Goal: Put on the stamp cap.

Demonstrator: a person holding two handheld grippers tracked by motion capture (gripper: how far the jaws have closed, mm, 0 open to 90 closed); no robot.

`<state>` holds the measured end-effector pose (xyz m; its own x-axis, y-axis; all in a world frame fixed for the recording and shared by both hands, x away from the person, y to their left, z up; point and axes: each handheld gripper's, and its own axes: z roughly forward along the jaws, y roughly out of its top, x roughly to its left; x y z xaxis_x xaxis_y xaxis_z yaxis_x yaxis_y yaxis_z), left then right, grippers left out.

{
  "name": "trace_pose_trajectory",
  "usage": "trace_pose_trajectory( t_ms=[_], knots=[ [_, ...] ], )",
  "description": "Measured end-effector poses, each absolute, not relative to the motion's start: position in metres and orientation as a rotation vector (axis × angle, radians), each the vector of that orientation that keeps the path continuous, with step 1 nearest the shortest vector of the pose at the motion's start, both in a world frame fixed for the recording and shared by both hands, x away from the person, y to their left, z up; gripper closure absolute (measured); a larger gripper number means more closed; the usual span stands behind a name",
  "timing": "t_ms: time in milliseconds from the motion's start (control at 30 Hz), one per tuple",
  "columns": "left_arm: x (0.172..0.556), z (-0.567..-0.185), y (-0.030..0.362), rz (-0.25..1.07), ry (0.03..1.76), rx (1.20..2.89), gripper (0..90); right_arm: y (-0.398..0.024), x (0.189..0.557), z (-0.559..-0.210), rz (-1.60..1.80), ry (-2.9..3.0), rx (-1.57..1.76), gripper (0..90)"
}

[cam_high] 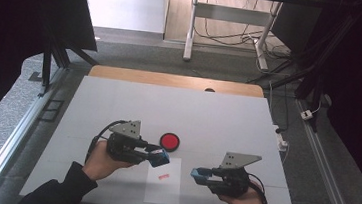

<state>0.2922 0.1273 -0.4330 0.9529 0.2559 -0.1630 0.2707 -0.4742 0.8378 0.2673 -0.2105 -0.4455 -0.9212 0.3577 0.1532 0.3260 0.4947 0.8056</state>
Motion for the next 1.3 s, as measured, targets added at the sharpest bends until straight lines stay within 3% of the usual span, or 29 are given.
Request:
trace_pose_trajectory(
  t_ms=[867,1300],
  knots=[
    [0.289,-0.430,0.127,-0.001,0.188,2.048,70.6,-0.141,0.290,-0.465,1.453,2.809,0.318,68.2],
    [0.286,-0.430,0.127,-0.002,0.109,2.053,70.6,-0.127,0.289,-0.467,1.526,2.807,0.211,68.2]
  ],
)
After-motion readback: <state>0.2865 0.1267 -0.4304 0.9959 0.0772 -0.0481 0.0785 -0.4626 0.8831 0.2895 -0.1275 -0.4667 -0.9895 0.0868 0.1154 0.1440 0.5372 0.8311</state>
